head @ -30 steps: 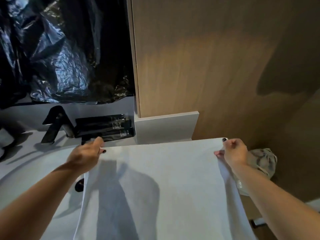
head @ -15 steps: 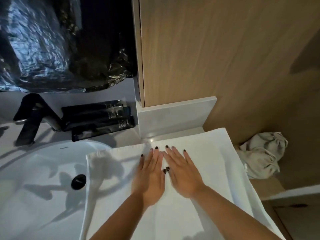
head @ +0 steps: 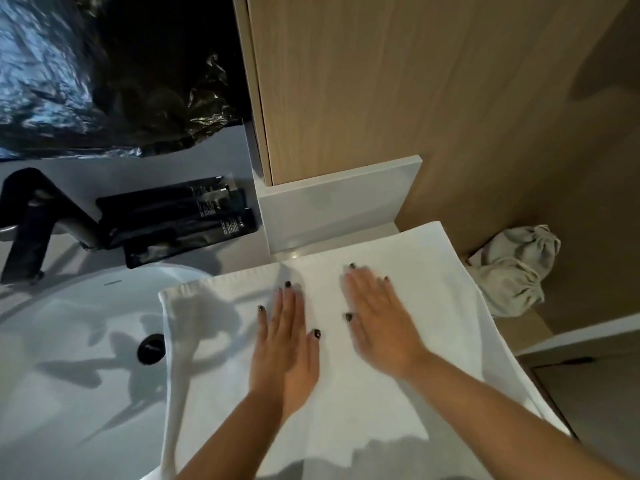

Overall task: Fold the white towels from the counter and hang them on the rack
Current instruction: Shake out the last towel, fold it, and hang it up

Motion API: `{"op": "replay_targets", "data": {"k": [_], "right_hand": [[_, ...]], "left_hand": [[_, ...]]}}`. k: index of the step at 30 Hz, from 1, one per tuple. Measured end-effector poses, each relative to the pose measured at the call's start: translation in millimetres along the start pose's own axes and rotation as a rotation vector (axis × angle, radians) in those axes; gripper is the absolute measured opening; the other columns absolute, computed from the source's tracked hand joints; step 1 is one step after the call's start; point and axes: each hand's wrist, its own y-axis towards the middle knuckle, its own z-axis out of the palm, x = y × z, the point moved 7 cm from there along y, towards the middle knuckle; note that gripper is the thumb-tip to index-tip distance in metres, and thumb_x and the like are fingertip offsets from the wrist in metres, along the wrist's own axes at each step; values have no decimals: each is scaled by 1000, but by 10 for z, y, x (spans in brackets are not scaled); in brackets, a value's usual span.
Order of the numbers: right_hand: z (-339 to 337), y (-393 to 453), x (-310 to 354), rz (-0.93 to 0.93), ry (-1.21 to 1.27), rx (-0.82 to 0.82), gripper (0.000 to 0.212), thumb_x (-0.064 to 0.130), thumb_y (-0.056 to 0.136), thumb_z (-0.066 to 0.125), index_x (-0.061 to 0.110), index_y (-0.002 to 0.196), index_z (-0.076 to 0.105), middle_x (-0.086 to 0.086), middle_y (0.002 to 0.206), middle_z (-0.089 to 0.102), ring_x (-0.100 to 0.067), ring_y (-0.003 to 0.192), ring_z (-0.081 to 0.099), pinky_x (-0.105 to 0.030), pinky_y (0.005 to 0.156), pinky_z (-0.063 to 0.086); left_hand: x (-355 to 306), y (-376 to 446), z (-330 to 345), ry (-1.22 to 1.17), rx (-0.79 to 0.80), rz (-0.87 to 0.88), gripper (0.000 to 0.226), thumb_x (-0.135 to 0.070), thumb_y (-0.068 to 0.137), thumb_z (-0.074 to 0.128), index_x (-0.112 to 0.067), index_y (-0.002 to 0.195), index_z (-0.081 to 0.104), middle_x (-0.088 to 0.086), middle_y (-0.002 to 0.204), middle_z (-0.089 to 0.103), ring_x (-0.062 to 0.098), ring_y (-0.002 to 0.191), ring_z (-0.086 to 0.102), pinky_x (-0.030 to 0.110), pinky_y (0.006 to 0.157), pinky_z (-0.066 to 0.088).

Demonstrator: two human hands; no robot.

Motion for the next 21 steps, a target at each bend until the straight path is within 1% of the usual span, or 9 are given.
{"op": "replay_targets", "data": {"k": [2, 8, 9, 11, 12, 14, 16, 19, 21], "right_hand": [[139, -214, 354, -118, -11, 49, 58, 35, 102, 19, 8, 154, 23, -8, 163, 17, -26, 150, 15, -47, 118, 11], [54, -292, -652, 161, -50, 164, 75, 57, 95, 6, 17, 156, -9, 4, 163, -16, -14, 149, -18, -44, 122, -3], [43, -345, -760, 196, -55, 195, 76, 58, 94, 4, 16, 156, -11, 3, 163, -18, -15, 149, -20, -44, 122, -4], [-33, -506, -725, 204, -16, 179, 75, 52, 94, 9, 11, 156, -3, -3, 164, -8, -19, 150, -13, -47, 122, 2], [-109, -618, -632, 182, 2, 127, 73, 47, 95, 16, 10, 157, 6, -6, 165, 1, -21, 151, -7, -49, 122, 5], [-340, -920, -430, 157, 57, -47, 64, 37, 95, 31, 12, 154, 24, -4, 162, 17, -22, 151, 4, -44, 123, 1], [-595, -1307, -384, 246, 161, -242, 54, 29, 95, 43, 17, 147, 42, 3, 156, 33, -20, 149, 18, -40, 123, 3], [-800, -1940, -546, 462, 299, -473, 40, 22, 93, 55, 20, 132, 55, 5, 144, 46, -16, 140, 35, -44, 117, 28], [-823, -2272, -697, 606, 412, -545, 34, 19, 93, 61, 25, 127, 55, 10, 139, 44, -10, 134, 37, -39, 108, 38]], "left_hand": [[-130, -152, 44, 1, 39, 38, 65, -37, 98, 29, -1, 152, 28, 14, 161, 23, 25, 149, 13, 45, 116, 12], [18, -102, 83, 104, 85, 61, 68, -44, 99, 23, -5, 154, 25, 12, 162, 19, 26, 150, 16, 47, 117, 10], [-2, -97, 96, 95, 101, 51, 68, -44, 99, 21, -3, 154, 24, 13, 162, 18, 28, 150, 16, 48, 118, 10], [-71, -85, 75, 75, 128, 13, 70, -42, 98, 18, 1, 152, 23, 16, 161, 19, 28, 150, 13, 53, 121, 13], [-142, -68, 51, 64, 135, 10, 71, -42, 97, 16, 2, 152, 23, 17, 161, 18, 27, 149, 9, 55, 120, 13], [-441, -22, 19, 12, 184, 59, 73, -44, 96, 8, -2, 155, 14, 14, 164, 7, 24, 149, -7, 51, 121, 2], [-876, 19, -13, -41, 210, 144, 67, -46, 101, 8, -11, 157, 3, 9, 165, -5, 24, 151, -13, 47, 120, -4], [-1530, 90, 25, 0, 234, 234, 65, -46, 104, 16, -16, 157, -7, 8, 164, -13, 27, 151, -11, 45, 120, -4], [-1882, 138, 109, 62, 266, 258, 66, -48, 104, 14, -17, 156, -11, 9, 163, -18, 28, 151, -14, 43, 116, -10]]}}
